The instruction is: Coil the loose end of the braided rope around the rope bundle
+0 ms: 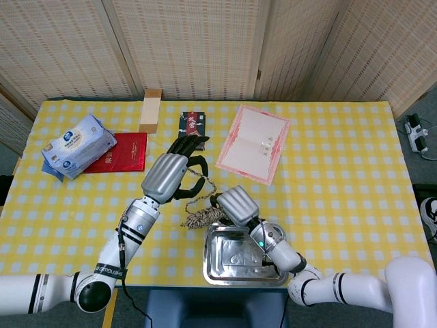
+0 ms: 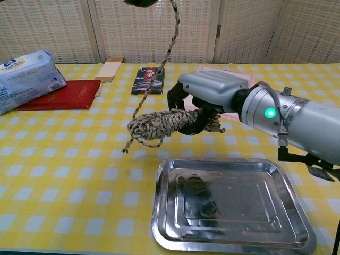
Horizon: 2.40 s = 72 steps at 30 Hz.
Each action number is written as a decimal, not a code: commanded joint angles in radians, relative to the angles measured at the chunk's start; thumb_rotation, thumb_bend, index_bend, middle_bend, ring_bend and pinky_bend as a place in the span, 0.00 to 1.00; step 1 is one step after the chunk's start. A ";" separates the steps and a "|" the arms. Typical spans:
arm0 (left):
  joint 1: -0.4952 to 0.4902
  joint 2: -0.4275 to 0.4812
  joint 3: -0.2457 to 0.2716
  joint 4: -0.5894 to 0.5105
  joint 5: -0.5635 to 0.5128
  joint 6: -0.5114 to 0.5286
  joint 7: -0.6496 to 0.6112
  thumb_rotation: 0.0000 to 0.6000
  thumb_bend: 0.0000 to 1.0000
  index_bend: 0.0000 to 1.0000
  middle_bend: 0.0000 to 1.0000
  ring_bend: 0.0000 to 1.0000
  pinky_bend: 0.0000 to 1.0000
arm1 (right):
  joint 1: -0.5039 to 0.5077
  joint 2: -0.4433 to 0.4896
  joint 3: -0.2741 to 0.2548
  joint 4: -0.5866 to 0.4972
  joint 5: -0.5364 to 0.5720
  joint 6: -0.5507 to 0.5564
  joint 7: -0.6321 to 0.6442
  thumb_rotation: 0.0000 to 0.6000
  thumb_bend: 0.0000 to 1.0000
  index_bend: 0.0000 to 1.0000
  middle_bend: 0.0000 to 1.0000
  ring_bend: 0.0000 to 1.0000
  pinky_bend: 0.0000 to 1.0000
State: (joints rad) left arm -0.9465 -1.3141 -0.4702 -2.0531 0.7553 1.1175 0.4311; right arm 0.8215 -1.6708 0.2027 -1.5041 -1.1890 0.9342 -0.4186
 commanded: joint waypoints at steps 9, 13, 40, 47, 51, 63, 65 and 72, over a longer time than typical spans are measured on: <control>0.051 0.079 0.028 -0.103 0.065 -0.029 -0.129 1.00 0.52 0.58 0.12 0.00 0.00 | 0.023 -0.165 0.146 0.100 0.142 0.120 0.044 1.00 0.59 0.90 0.81 0.95 0.79; 0.077 0.108 0.065 -0.122 0.119 -0.055 -0.168 1.00 0.52 0.58 0.11 0.00 0.00 | 0.023 -0.217 0.191 0.150 0.144 0.167 0.120 1.00 0.60 0.90 0.82 0.95 0.80; 0.141 0.124 0.210 0.058 0.166 -0.169 -0.359 1.00 0.52 0.58 0.07 0.00 0.00 | -0.091 -0.270 0.326 0.232 0.001 0.385 0.734 1.00 0.60 0.92 0.83 0.97 0.81; 0.125 0.102 0.251 0.161 0.103 -0.205 -0.317 1.00 0.52 0.58 0.07 0.00 0.00 | -0.169 -0.141 0.293 0.086 -0.026 0.328 0.886 1.00 0.60 0.92 0.83 0.97 0.81; 0.107 0.078 0.254 0.223 0.033 -0.219 -0.298 1.00 0.52 0.58 0.07 0.00 0.00 | -0.207 -0.074 0.262 0.006 -0.051 0.301 0.950 1.00 0.60 0.92 0.83 0.97 0.81; 0.056 0.005 0.280 0.363 -0.118 -0.219 -0.192 1.00 0.52 0.58 0.07 0.00 0.00 | -0.269 0.039 0.208 -0.084 -0.146 0.302 1.122 1.00 0.60 0.92 0.83 0.97 0.81; 0.048 -0.009 0.285 0.379 -0.137 -0.214 -0.171 1.00 0.52 0.58 0.07 0.00 0.00 | -0.273 0.052 0.200 -0.089 -0.156 0.299 1.136 1.00 0.60 0.93 0.83 0.97 0.81; 0.030 -0.045 0.279 0.418 -0.171 -0.179 -0.120 1.00 0.52 0.58 0.07 0.00 0.00 | -0.269 0.133 0.124 -0.082 -0.255 0.253 1.161 1.00 0.60 0.93 0.84 0.97 0.82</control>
State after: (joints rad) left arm -0.9146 -1.3560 -0.1887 -1.6368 0.5849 0.9344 0.3082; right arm 0.5489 -1.5585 0.3475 -1.5946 -1.4181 1.2010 0.7414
